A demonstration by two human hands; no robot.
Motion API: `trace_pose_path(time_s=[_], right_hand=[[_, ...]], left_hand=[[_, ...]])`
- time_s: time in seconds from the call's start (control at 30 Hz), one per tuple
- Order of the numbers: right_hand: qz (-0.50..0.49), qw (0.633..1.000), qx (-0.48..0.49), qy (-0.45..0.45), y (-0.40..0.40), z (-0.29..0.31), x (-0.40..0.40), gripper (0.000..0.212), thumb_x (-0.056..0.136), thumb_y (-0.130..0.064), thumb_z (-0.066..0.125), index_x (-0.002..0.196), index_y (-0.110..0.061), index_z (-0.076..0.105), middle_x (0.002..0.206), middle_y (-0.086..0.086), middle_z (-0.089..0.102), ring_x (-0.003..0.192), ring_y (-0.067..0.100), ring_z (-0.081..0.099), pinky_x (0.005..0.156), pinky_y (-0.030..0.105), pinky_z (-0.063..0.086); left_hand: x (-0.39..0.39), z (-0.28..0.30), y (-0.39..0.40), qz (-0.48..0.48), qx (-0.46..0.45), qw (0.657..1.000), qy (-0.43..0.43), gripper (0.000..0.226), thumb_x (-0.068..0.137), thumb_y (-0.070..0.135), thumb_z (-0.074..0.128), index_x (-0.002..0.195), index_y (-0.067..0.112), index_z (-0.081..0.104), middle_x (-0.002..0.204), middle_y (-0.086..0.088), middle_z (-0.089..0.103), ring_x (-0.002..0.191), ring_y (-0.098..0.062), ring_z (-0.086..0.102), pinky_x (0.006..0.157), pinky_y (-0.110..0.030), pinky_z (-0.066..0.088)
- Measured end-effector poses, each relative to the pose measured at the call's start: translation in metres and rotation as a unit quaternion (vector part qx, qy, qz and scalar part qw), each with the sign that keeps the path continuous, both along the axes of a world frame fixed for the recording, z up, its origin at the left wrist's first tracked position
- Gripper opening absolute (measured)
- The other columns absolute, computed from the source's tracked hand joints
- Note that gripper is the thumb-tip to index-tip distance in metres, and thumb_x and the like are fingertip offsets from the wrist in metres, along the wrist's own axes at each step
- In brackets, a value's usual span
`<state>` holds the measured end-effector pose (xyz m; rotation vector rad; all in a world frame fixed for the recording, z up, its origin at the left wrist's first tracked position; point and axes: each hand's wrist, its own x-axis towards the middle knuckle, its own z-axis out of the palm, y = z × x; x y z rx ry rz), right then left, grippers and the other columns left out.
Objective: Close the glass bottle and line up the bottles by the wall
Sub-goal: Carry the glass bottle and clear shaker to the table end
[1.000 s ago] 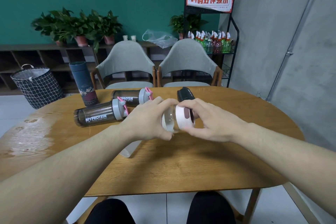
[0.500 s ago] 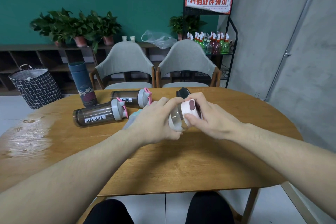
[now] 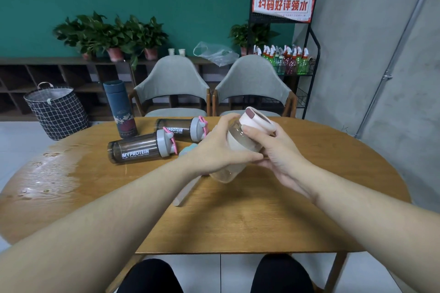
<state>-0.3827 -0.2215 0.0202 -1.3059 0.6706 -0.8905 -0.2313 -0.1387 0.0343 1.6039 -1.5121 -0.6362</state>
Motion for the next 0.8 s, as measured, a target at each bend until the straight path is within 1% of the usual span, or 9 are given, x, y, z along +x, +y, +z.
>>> trace_pose_path(time_s=[0.03,0.07,0.17,0.27,0.37,0.43,0.53,0.67,0.8], right_hand=[[0.001,1.000,-0.002,0.008,-0.004,0.001,0.000,0.062,0.073,-0.035,0.090,0.128,-0.029,0.062,0.119,0.000,0.076,0.108,0.023,0.074,0.087,0.053,0.061],[0.002,1.000,-0.005,0.019,-0.007,0.003,0.000,0.066,0.069,-0.038,0.091,0.128,-0.030,0.062,0.120,0.000,0.076,0.110,0.025,0.073,0.090,0.057,0.060],[-0.010,0.998,-0.025,0.058,-0.014,0.005,-0.001,0.067,0.066,-0.042,0.092,0.126,-0.035,0.062,0.118,-0.004,0.076,0.110,0.023,0.072,0.093,0.055,0.059],[-0.022,0.995,-0.041,0.085,-0.017,0.005,-0.006,0.059,0.073,-0.035,0.089,0.125,-0.033,0.061,0.116,-0.005,0.074,0.108,0.019,0.070,0.092,0.048,0.059],[-0.018,0.992,-0.052,0.115,-0.019,0.001,-0.008,0.059,0.074,-0.034,0.089,0.125,-0.035,0.059,0.117,-0.008,0.072,0.108,0.015,0.068,0.092,0.044,0.058],[-0.017,0.990,-0.056,0.129,-0.022,-0.003,-0.010,0.061,0.072,-0.035,0.090,0.124,-0.037,0.060,0.117,-0.009,0.073,0.109,0.015,0.069,0.090,0.041,0.058],[-0.009,0.988,-0.058,0.143,-0.026,-0.010,-0.011,0.061,0.072,-0.035,0.091,0.124,-0.037,0.060,0.117,-0.010,0.073,0.109,0.013,0.070,0.088,0.038,0.059],[-0.005,0.987,-0.059,0.151,-0.030,-0.015,-0.013,0.060,0.073,-0.036,0.090,0.124,-0.037,0.059,0.118,-0.010,0.073,0.108,0.012,0.070,0.077,0.032,0.055],[-0.008,0.986,-0.057,0.156,-0.034,-0.017,-0.016,0.064,0.070,-0.036,0.091,0.125,-0.037,0.059,0.120,-0.010,0.073,0.110,0.012,0.069,0.078,0.031,0.056]], left_hand=[[0.005,0.006,0.003,-0.018,0.023,0.999,0.027,0.083,0.078,0.050,0.078,0.144,0.042,0.028,0.127,0.015,0.053,0.113,0.000,0.055,0.093,-0.020,0.048],[0.012,0.010,0.005,-0.017,0.038,0.998,0.039,0.079,0.083,0.056,0.069,0.147,0.042,0.026,0.129,0.015,0.051,0.117,-0.001,0.053,0.094,-0.019,0.044],[0.042,0.012,0.000,0.061,0.054,0.997,0.007,0.065,0.089,0.060,0.053,0.147,0.040,0.031,0.141,0.002,0.051,0.129,-0.020,0.048,0.105,-0.038,0.037],[0.069,-0.004,-0.010,0.149,0.124,0.977,-0.091,0.074,0.086,0.048,0.066,0.148,0.026,0.033,0.147,-0.009,0.048,0.130,-0.028,0.049,0.107,-0.045,0.041],[0.085,-0.025,-0.017,0.173,0.229,0.947,-0.145,0.099,0.074,0.059,0.074,0.152,0.023,0.026,0.152,-0.014,0.041,0.134,-0.033,0.045,0.107,-0.047,0.041],[0.090,-0.037,-0.023,0.170,0.270,0.939,-0.130,0.106,0.070,0.060,0.076,0.153,0.025,0.020,0.150,-0.015,0.040,0.130,-0.031,0.045,0.105,-0.043,0.040],[0.094,-0.049,-0.029,0.170,0.302,0.933,-0.096,0.105,0.074,0.047,0.075,0.156,0.027,0.012,0.147,-0.015,0.040,0.130,-0.032,0.043,0.102,-0.040,0.038],[0.101,-0.060,-0.037,0.181,0.302,0.932,-0.085,0.104,0.078,0.037,0.078,0.157,0.027,0.010,0.137,-0.014,0.043,0.124,-0.032,0.047,0.102,-0.044,0.042],[0.103,-0.059,-0.038,0.177,0.288,0.940,-0.051,0.109,0.075,0.031,0.082,0.156,0.027,0.010,0.138,-0.015,0.043,0.121,-0.032,0.046,0.098,-0.044,0.043]])
